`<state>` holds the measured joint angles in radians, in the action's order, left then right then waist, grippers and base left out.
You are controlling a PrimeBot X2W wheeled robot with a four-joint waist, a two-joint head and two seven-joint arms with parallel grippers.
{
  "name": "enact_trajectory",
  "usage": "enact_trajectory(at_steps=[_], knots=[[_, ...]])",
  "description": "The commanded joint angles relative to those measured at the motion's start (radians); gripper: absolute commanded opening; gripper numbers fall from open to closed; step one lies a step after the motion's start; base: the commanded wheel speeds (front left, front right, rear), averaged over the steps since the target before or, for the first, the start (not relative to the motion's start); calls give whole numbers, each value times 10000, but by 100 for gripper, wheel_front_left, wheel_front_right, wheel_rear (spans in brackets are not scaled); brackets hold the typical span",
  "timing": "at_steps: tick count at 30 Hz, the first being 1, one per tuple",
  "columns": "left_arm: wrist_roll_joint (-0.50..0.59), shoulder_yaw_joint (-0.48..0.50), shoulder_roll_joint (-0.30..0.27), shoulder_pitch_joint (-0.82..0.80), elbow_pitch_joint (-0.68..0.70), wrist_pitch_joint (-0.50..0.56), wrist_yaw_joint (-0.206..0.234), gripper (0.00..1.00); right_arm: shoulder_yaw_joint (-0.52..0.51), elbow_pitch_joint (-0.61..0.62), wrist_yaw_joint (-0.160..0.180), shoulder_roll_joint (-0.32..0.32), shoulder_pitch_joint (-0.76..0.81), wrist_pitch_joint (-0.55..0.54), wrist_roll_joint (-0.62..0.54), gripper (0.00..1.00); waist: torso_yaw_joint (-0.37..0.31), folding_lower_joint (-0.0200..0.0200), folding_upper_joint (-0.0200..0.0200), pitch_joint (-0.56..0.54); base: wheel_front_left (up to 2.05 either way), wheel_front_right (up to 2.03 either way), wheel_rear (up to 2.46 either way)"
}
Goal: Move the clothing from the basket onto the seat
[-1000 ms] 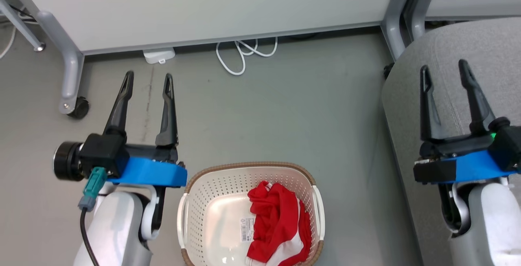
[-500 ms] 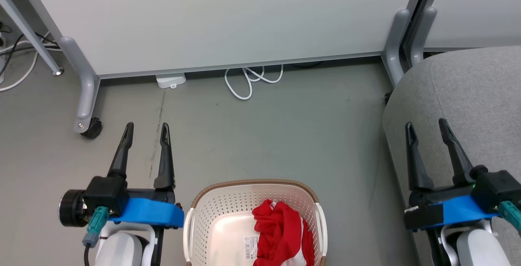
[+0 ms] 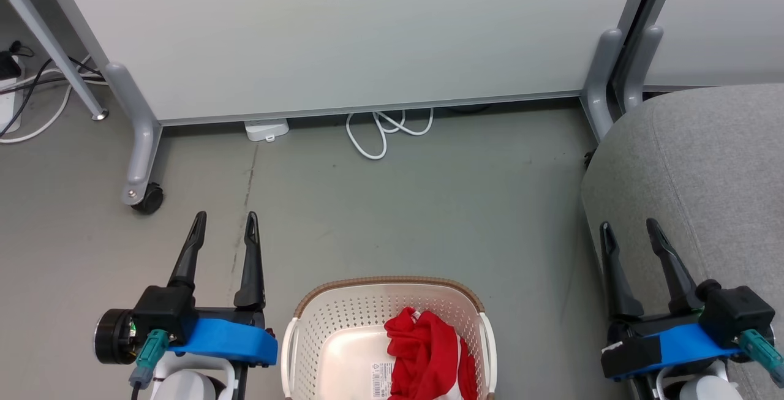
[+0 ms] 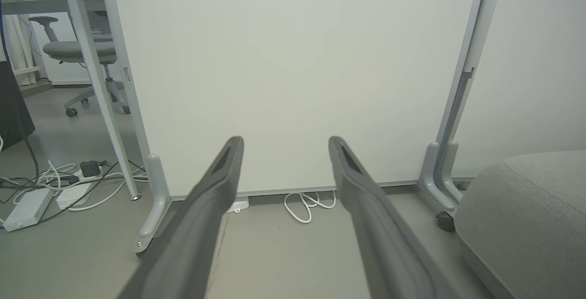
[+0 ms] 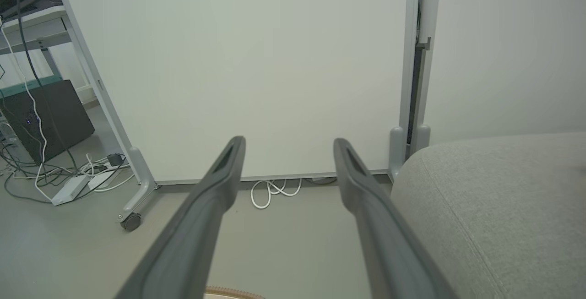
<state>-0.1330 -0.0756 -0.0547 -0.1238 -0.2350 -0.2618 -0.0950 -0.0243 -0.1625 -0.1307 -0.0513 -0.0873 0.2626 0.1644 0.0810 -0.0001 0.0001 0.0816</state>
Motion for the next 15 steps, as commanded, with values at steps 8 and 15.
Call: enact_trajectory(at_steps=[8,15], knots=[[92,105,42,194,-148,-46,-72,100,-26,-146,-1,12,342,34,243,100,-33,1,-1,-116,0,0,0],[-23,75,47,228,-154,-47,-64,100,-56,-189,-1,11,372,34,240,100,-40,1,-1,-159,0,0,0]])
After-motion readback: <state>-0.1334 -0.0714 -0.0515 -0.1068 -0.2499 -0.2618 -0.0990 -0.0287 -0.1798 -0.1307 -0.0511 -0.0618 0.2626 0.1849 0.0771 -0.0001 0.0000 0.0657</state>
